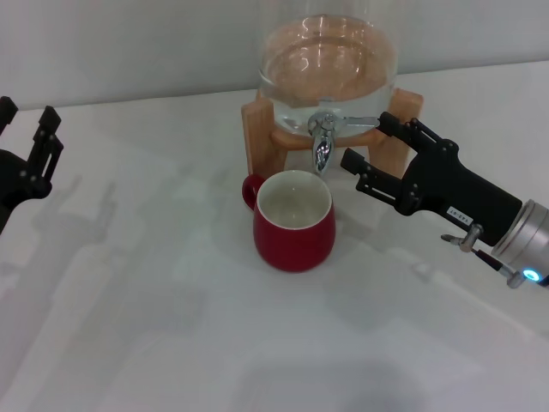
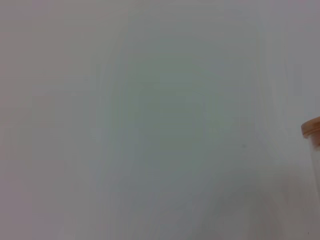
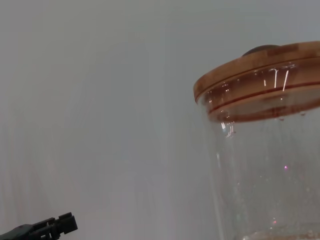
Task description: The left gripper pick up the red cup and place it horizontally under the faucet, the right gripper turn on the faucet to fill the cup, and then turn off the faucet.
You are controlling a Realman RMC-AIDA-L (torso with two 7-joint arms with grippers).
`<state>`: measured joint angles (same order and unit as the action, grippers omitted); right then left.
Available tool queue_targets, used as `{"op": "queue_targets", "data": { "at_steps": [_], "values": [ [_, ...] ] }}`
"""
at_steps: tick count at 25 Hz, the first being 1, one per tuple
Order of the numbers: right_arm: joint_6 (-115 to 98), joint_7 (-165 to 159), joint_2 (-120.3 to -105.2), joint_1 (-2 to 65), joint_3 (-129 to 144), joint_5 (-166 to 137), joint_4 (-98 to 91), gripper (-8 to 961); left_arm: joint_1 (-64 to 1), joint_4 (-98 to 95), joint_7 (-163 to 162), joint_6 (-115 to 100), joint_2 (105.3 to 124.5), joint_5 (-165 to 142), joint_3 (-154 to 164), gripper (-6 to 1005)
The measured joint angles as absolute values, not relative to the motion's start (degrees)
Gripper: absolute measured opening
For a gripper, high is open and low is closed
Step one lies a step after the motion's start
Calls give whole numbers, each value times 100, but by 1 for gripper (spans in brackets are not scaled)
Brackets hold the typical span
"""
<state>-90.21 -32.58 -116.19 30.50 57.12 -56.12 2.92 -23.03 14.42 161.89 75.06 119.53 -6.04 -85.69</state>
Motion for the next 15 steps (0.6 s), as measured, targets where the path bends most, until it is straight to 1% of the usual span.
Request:
{"op": "queue_targets", "data": {
  "at_steps": [15],
  "values": [
    [-9123,-3261,-11620,3016,5713,-5754,290,842,-2321,1442,16189,7506,11954,-616,-8569,514]
  ]
}}
